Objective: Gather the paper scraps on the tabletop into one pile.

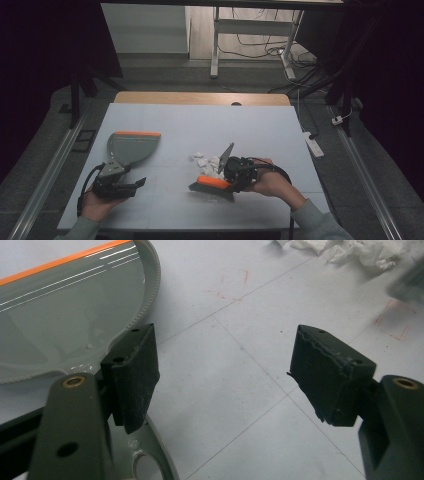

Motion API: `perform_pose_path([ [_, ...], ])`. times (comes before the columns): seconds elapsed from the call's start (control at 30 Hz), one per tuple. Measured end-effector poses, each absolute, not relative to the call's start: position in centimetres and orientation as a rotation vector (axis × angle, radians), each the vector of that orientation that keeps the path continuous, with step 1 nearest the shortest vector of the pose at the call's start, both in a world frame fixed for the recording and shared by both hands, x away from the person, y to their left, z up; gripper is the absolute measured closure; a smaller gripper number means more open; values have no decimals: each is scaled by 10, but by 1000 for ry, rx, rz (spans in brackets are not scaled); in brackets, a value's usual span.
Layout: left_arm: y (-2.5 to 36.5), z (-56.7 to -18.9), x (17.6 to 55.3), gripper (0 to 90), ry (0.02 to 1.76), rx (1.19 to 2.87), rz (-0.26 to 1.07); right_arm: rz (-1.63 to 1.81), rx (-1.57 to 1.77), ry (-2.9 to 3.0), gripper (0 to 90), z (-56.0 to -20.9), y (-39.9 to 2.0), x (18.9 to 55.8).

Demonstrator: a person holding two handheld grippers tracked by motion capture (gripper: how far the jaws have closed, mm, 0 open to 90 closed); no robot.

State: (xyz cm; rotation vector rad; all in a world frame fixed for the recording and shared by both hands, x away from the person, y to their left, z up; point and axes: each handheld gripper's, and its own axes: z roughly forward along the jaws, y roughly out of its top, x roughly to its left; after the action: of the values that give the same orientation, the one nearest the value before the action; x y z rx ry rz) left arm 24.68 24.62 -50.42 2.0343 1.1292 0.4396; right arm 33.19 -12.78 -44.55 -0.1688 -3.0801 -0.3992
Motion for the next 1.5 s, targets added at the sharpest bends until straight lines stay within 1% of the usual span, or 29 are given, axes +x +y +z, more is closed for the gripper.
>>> perform_pose_path([
  [0.2,247,-505,247,281,1130,2035,439,-535,-252,-3152,711,-439,-131,349],
  [0.3,247,-505,247,281,1130,2033,439,-718,-257,-3115,710,-429,-142,352],
  [0.37,247,-505,247,281,1132,2034,436,-833,-326,-3060,710,-418,-153,350],
  [0.43,246,-505,247,281,1132,2036,435,-879,-442,-3079,711,-409,-164,347],
  [0.57,244,-505,248,281,1122,2047,433,-882,-675,-3097,710,-400,-189,341],
  [0.7,242,-505,249,282,1101,2054,428,-848,-953,-3065,710,-399,-215,334],
  [0.9,243,-503,249,281,1072,2055,425,-723,-1389,-2924,710,-411,-253,327],
  [1.07,242,-500,248,281,1042,2047,429,-576,-1626,-2808,711,-427,-276,325],
  [1.23,241,-499,249,282,1033,2046,429,-549,-1659,-2740,711,-438,-271,331],
  [1.5,240,-499,248,282,1049,2048,441,-627,-1516,-2740,711,-444,-225,345],
])
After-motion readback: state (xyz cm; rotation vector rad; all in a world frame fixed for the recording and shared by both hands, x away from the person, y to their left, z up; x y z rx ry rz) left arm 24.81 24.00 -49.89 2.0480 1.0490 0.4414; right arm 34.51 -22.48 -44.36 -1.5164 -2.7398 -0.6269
